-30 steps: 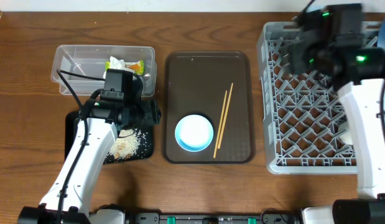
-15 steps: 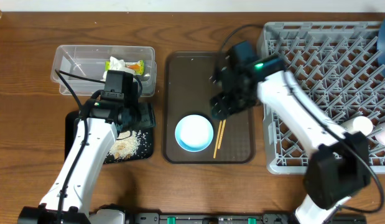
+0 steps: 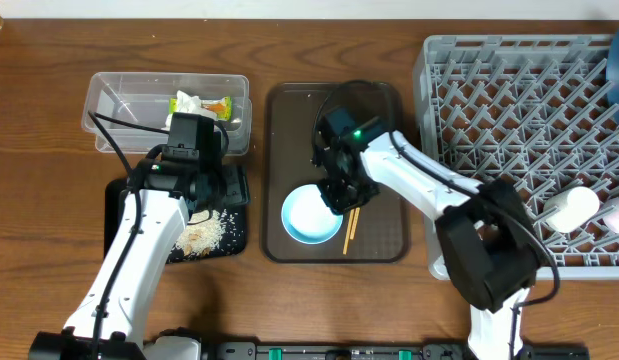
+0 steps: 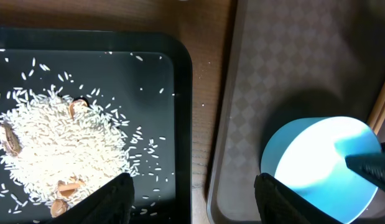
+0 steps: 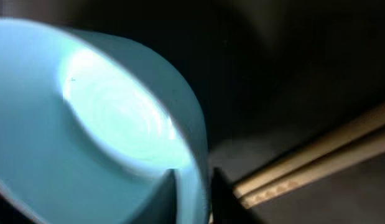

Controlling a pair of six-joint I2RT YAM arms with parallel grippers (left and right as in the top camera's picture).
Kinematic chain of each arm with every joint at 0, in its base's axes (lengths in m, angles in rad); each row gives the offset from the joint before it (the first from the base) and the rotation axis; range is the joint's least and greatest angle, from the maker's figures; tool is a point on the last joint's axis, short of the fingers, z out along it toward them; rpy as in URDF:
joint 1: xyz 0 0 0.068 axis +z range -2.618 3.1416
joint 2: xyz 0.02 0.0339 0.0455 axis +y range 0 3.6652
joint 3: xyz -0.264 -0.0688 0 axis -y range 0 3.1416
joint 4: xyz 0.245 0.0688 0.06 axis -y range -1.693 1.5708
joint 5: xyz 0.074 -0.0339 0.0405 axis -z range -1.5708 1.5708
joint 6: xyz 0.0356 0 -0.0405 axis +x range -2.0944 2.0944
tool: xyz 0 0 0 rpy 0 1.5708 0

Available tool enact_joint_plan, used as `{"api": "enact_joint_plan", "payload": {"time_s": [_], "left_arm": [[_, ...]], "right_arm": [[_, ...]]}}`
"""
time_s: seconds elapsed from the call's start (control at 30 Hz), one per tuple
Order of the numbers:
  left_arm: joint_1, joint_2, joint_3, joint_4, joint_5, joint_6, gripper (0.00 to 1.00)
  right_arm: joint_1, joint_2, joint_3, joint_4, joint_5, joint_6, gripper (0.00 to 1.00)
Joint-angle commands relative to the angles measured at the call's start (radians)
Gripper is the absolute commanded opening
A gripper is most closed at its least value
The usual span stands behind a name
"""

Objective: Sort waste into correct bins and load items into the dishwasher rack
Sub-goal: 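Reach the right gripper to the white bowl and grasp its rim, then carry the white bowl right and place it in the rack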

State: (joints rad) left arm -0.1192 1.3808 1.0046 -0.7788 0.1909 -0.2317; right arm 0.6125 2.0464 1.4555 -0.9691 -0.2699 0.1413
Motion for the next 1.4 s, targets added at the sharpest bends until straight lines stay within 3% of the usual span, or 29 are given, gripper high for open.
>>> {"api": "enact_joint_plan", "payload": {"time_s": [0.0, 0.33, 0.53, 0.67, 0.93, 1.2, 1.37], "left_arm": [[0.005, -0.002, 0.005, -0.005, -0.016, -0.002, 0.65], [0.005, -0.002, 0.005, -0.006, -0.016, -0.002, 0.65], [0.005, -0.002, 0.005, -0.005, -0.017, -0.002, 0.65], [0.005, -0.002, 0.005, -0.005, -0.017, -0.002, 0.66], [0.005, -0.002, 0.005, -0.001, -0.017, -0.002, 0.66], [0.005, -0.002, 0.005, -0.002, -0.016, -0.002, 0.66], [0.005, -0.002, 0.005, -0.003, -0.016, -0.002, 0.66]], "right_arm": [[0.012, 0.010, -0.003, 0.008, 0.054, 0.060, 0.06], [-0.117, -0.179, 0.117, -0.033, 0.268, 0.012, 0.01], [-0.229, -0.347, 0.133, 0.110, 0.693, 0.005, 0.01], [-0.313, -0.388, 0.133, 0.250, 0.906, -0.113, 0.01], [-0.470, -0.330, 0.133, 0.528, 1.266, -0.341, 0.02], [-0.627, -0.181, 0.133, 0.690, 1.339, -0.654, 0.01], [-0.666, -0.082, 0.133, 0.742, 1.479, -0.690, 0.01]]}}
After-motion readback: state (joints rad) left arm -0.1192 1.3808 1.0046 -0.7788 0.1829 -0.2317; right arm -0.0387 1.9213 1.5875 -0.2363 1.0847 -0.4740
